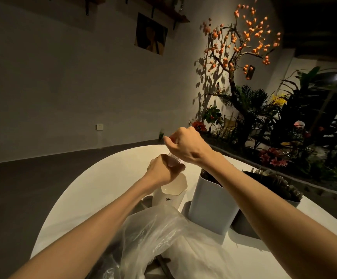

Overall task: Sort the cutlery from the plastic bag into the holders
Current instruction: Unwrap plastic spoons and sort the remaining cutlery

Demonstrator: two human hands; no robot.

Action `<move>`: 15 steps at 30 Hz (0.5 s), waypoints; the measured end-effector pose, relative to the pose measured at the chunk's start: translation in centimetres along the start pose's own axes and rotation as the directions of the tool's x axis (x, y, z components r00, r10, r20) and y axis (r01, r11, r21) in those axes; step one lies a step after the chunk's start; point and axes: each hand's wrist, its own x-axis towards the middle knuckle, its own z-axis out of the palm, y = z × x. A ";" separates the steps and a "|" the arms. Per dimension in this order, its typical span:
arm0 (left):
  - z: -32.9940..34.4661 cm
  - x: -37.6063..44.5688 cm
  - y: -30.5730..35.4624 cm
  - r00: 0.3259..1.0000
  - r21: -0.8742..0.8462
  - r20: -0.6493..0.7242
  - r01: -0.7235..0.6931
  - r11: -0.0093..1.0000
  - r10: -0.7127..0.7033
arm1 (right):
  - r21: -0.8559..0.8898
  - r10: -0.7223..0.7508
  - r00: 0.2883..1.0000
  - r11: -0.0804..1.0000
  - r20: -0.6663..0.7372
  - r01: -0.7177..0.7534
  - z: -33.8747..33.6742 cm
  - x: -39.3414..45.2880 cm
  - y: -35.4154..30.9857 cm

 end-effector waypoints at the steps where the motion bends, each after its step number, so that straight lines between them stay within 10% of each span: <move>1: 0.3 0.1 -0.2 1.000 0.012 -0.005 0.004 1.000 -0.004 | -0.025 -0.010 1.000 1.000 0.008 0.010 0.2 0.0 0.0; 15: -1.6 -2.1 -6.0 0.974 -0.023 0.225 0.049 0.999 -0.043 | -0.154 0.192 0.972 0.973 0.137 -0.171 5.7 -3.3 -0.6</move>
